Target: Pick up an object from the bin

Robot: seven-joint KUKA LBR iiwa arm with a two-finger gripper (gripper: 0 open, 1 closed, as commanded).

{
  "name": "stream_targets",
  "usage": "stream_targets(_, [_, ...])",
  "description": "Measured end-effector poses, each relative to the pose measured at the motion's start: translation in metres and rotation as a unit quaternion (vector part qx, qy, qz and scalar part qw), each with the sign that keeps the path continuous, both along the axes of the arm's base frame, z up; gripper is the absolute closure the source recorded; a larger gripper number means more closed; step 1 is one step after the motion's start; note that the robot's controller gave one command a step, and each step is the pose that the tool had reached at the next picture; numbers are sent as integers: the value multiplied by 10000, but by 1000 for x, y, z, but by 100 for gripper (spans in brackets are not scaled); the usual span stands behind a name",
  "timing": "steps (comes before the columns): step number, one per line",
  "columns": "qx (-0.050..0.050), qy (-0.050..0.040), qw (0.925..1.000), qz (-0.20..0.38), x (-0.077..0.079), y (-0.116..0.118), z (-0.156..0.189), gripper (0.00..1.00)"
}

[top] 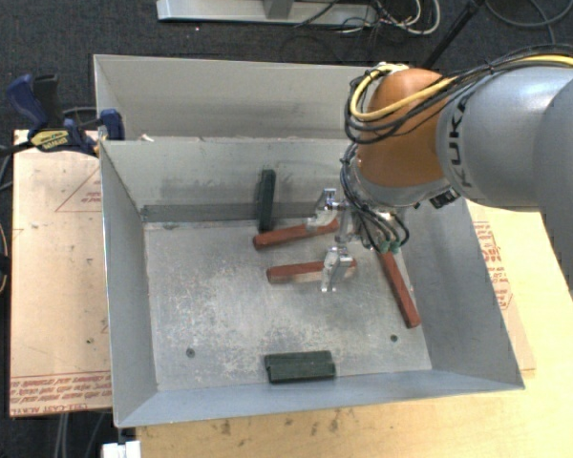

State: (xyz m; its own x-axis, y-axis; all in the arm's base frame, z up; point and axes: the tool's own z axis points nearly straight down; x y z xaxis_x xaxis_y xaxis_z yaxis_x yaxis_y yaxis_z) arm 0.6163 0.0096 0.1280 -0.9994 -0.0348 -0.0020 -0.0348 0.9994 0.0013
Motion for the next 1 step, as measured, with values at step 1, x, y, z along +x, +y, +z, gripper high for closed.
stream_targets(1, [-3, -15, 9936, 1127, -4, 1, -49, 0])
